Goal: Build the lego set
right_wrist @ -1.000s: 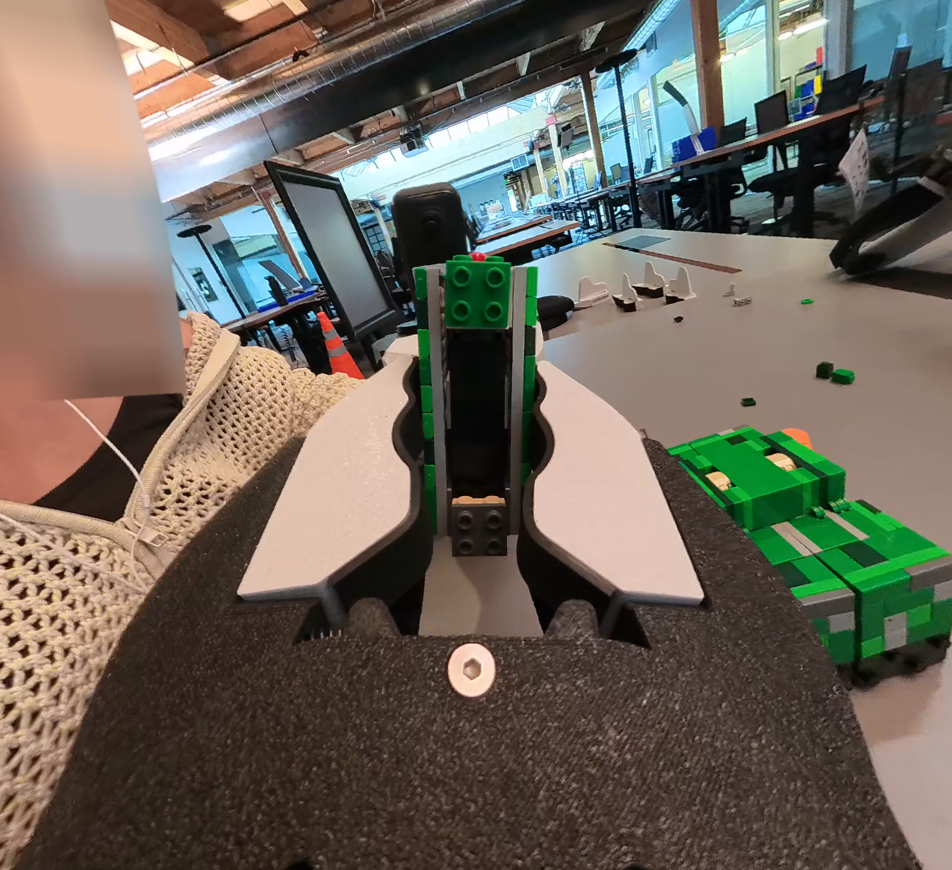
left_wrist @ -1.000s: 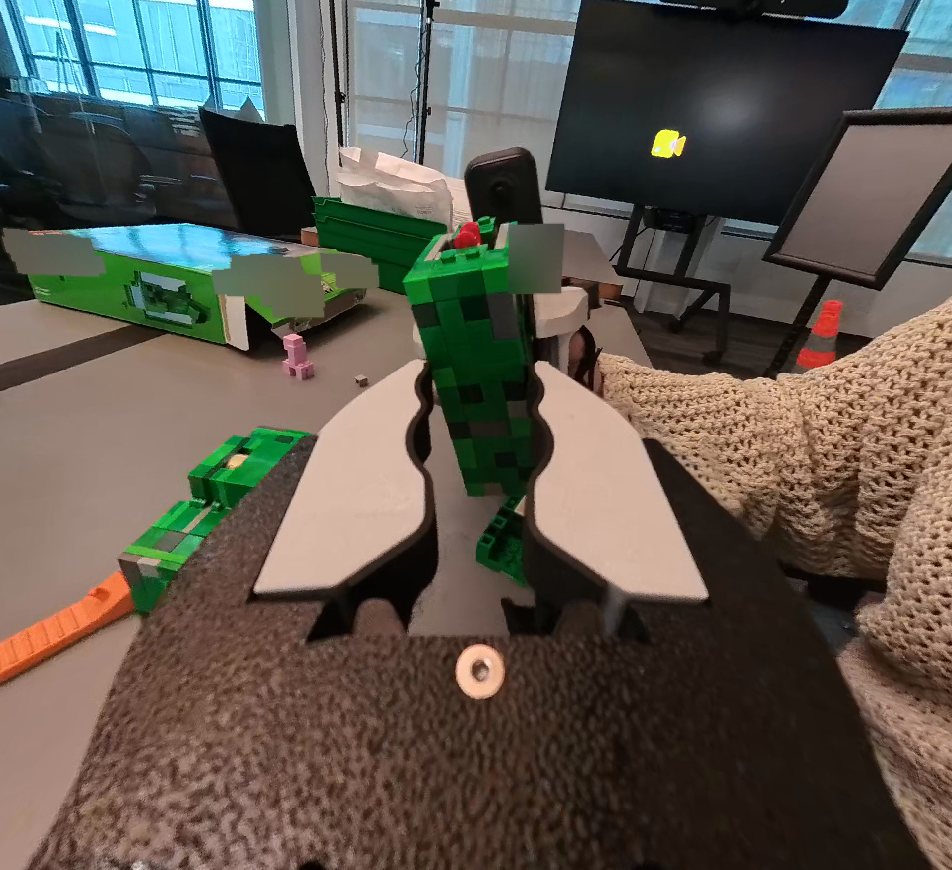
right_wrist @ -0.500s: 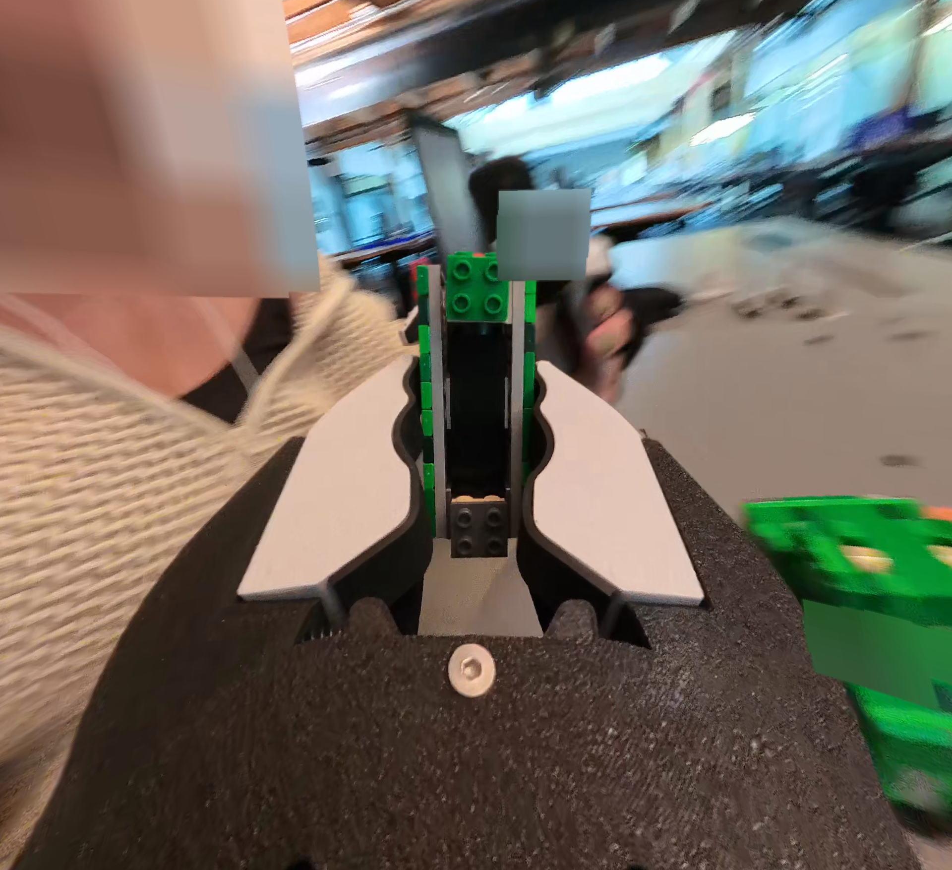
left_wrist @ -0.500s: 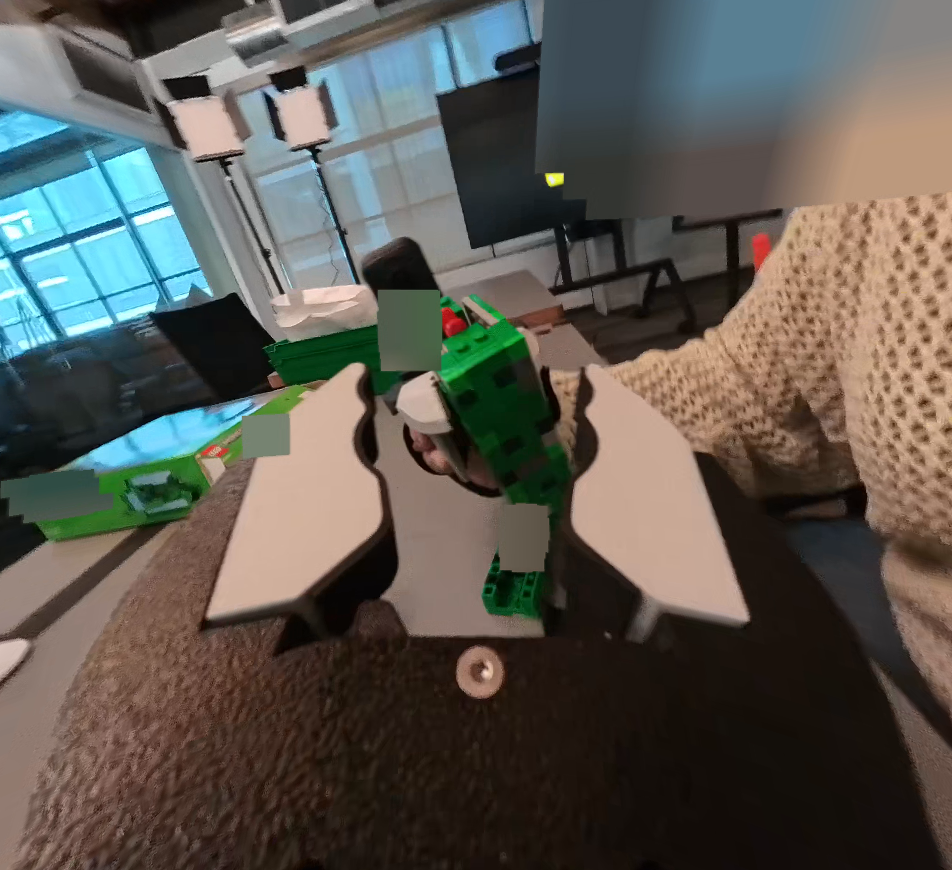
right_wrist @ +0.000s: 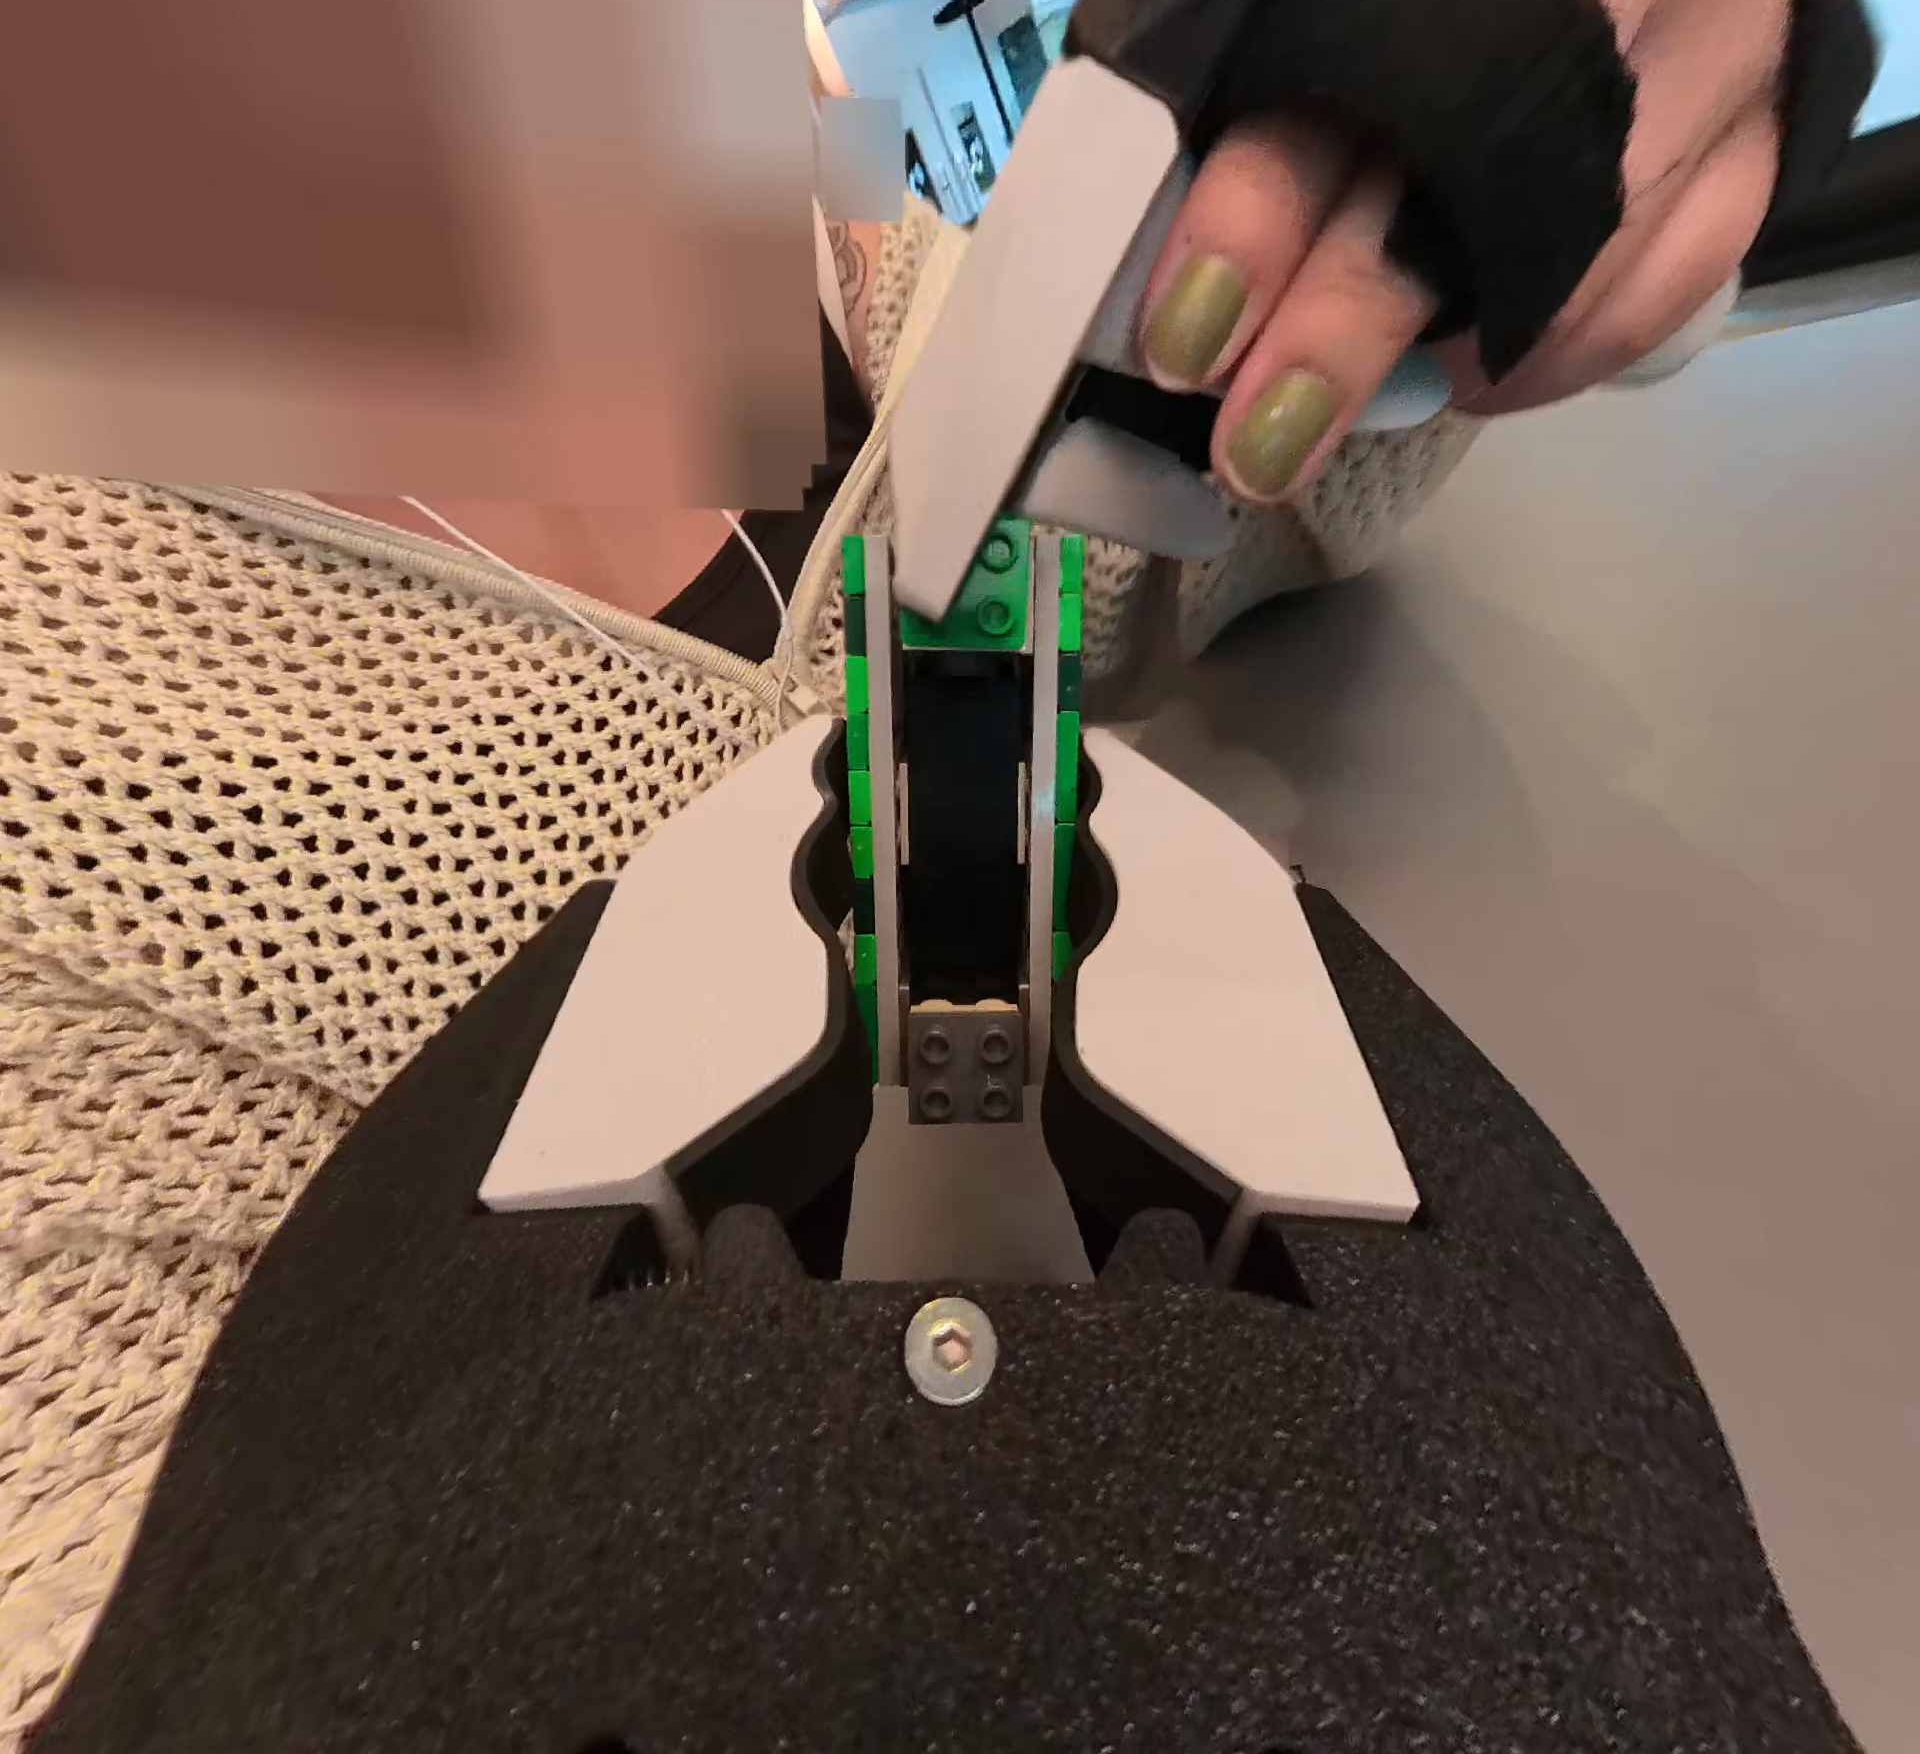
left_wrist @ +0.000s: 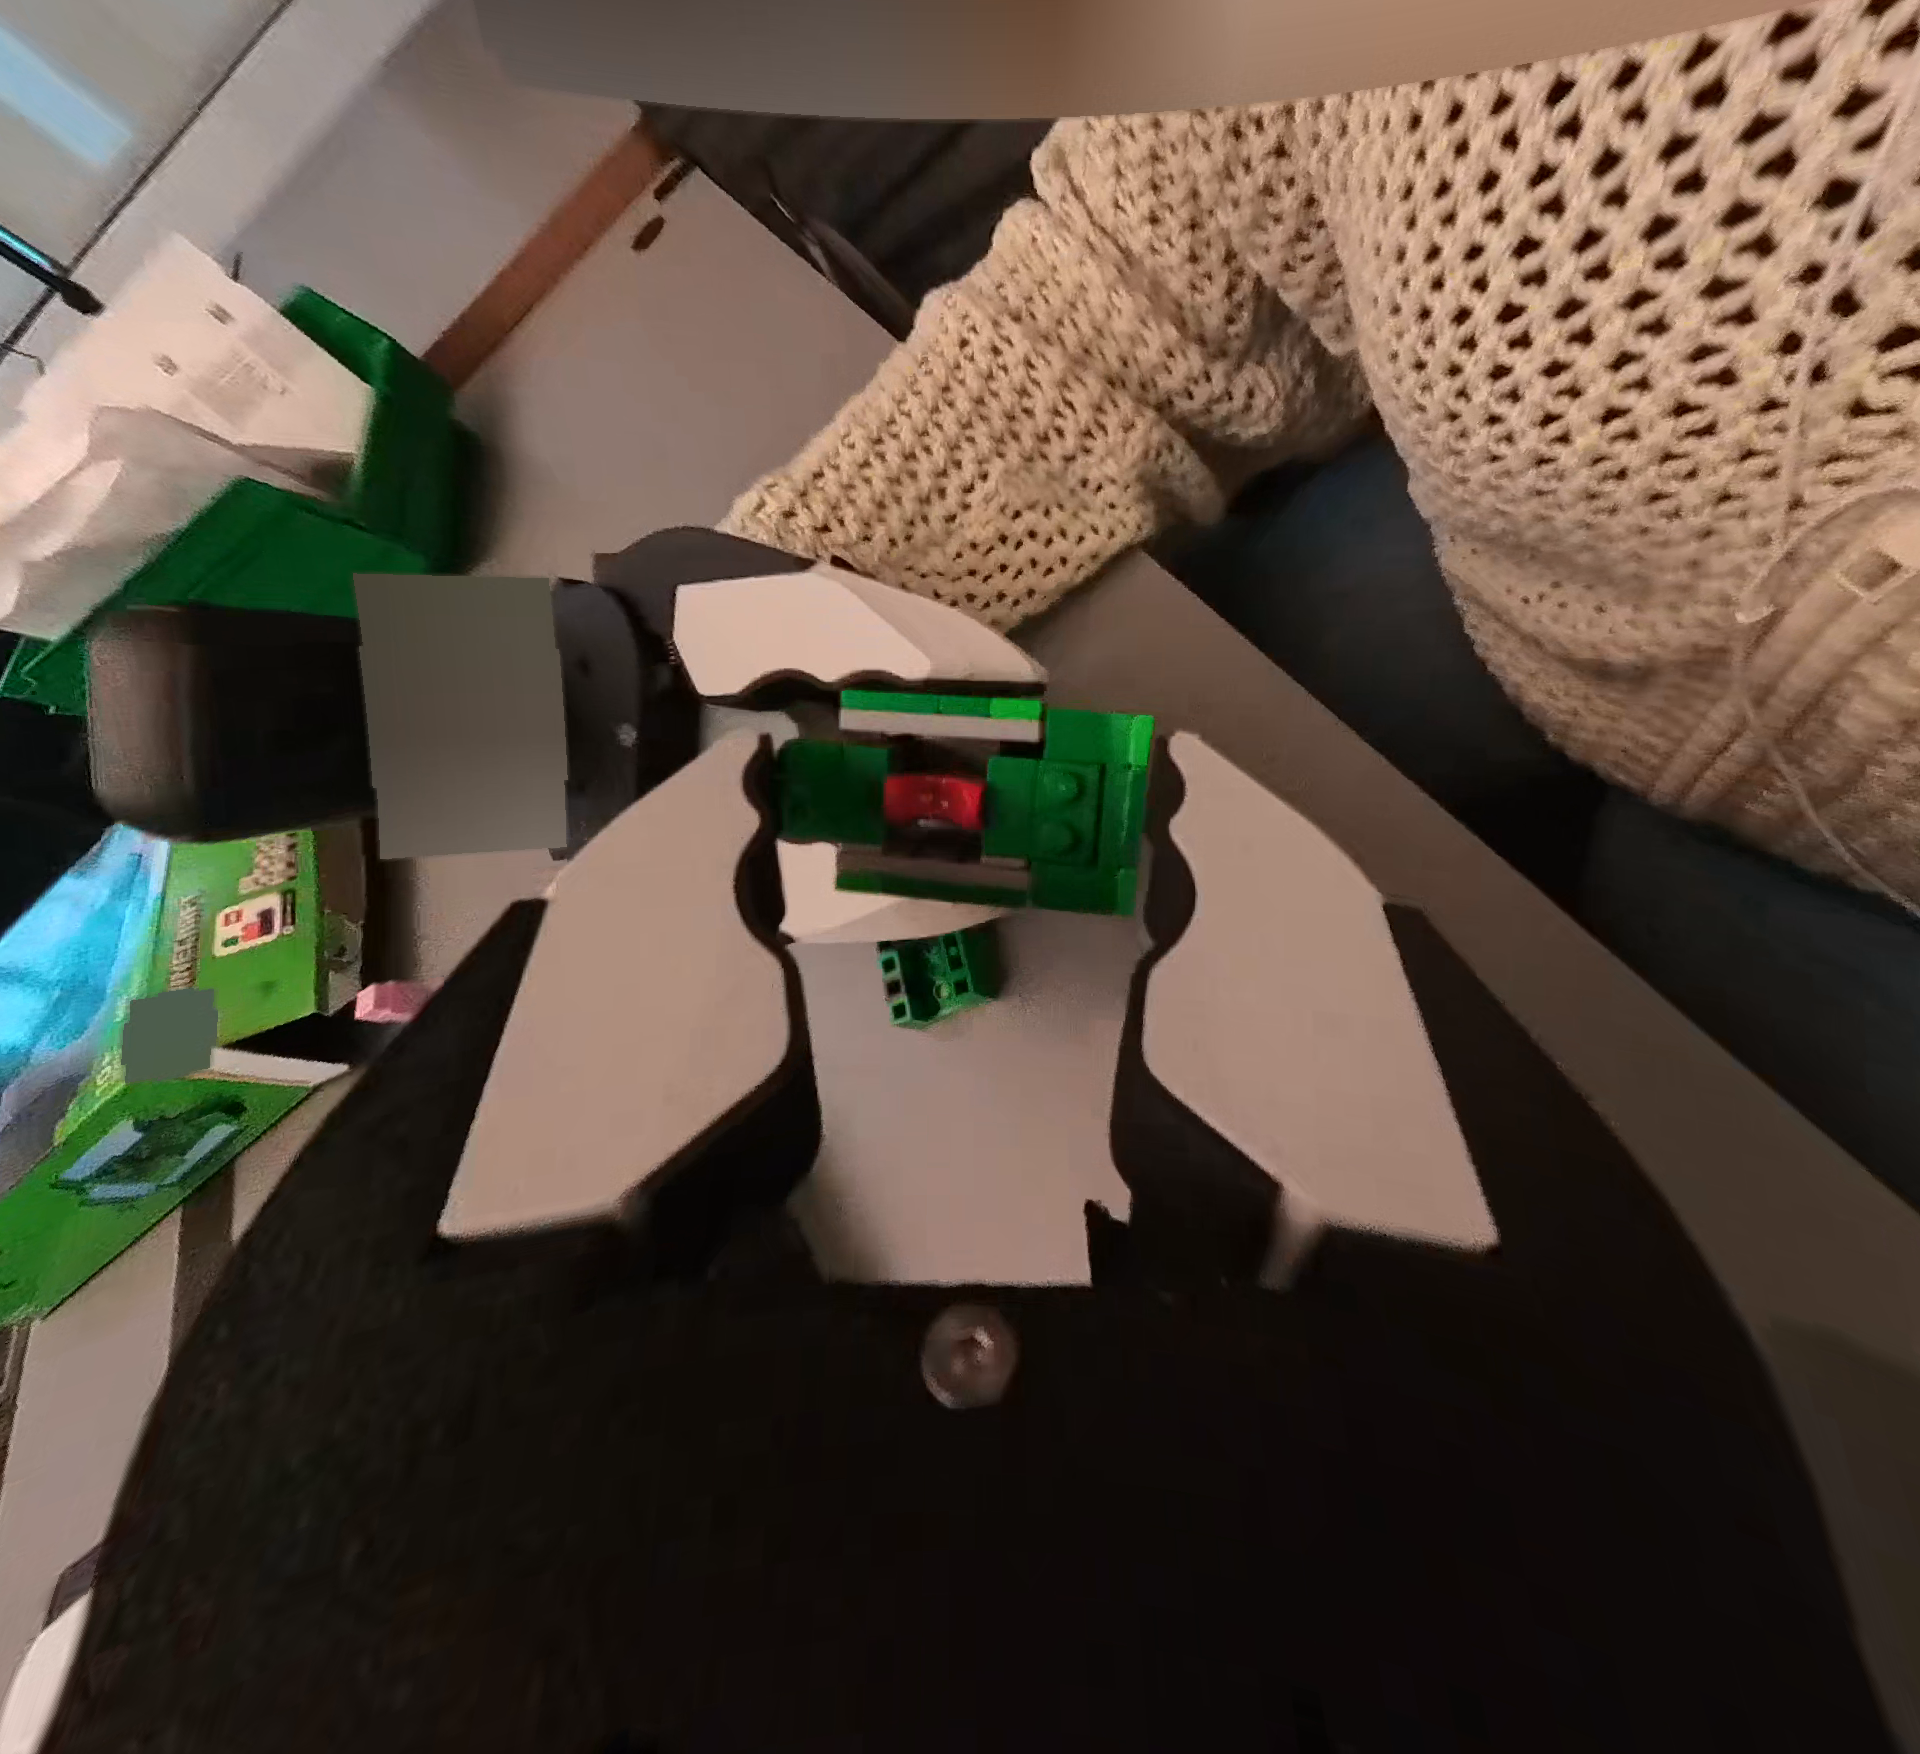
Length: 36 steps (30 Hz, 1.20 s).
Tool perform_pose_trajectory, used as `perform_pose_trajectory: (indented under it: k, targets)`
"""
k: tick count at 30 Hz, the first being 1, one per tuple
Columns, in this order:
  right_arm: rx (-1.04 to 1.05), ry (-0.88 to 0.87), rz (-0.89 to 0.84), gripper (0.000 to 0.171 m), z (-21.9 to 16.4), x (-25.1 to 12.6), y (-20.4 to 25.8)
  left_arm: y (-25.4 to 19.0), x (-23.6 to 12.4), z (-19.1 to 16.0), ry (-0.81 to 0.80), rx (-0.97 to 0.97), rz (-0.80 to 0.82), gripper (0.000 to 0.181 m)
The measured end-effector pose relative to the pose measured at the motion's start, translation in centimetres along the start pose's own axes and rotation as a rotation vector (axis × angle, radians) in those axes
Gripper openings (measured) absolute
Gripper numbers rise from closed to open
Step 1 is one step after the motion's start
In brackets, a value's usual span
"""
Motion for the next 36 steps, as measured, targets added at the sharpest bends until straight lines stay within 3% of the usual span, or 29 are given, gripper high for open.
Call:
perform_pose_trajectory:
  k: [19, 23, 24, 26, 29, 32, 36]
  targets:
    - [0.016, 0.057, -0.015, 0.037, -0.4, 0.3, -0.4, -0.1, 0.4, -0.7, 0.004, 0.042, -0.022, 0.065]
    - [0.016, -0.014, -0.028, 0.037, -0.2, -0.5, -0.6, 0.0, 0.1, -0.9, -0.012, 0.009, 0.087, 0.066]
    - [0.003, -0.050, -0.054, 0.037, -0.1, -0.8, -0.6, 0.1, -0.1, -0.9, 0.007, -0.017, 0.153, 0.077]
    - [-0.037, -0.099, -0.100, 0.037, 0.2, -1.4, -0.5, 0.2, -0.6, -1.3, 0.033, -0.044, 0.236, 0.078]
    - [-0.054, -0.142, -0.145, 0.037, 0.4, -2.1, -0.3, -0.3, -1.5, -1.9, -0.094, -0.079, 0.338, 0.080]
    - [-0.081, -0.167, -0.229, 0.037, 0.5, -2.3, -0.4, -0.5, -1.2, -2.8, -0.095, -0.190, 0.404, 0.081]
    - [-0.179, -0.230, -0.458, 0.037, 0.6, -3.0, -0.4, -0.5, -1.0, -4.8, -0.173, -0.384, 0.558, 0.067]
Point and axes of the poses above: each gripper's, where its closed fingertips meet, x out along the fingers, z out of its top, y = z × x across the jaws, the point moved 10 cm from there along -x, back along the fingers, and after that the axes turned 13 degrees about y, right-handed, at the moved point
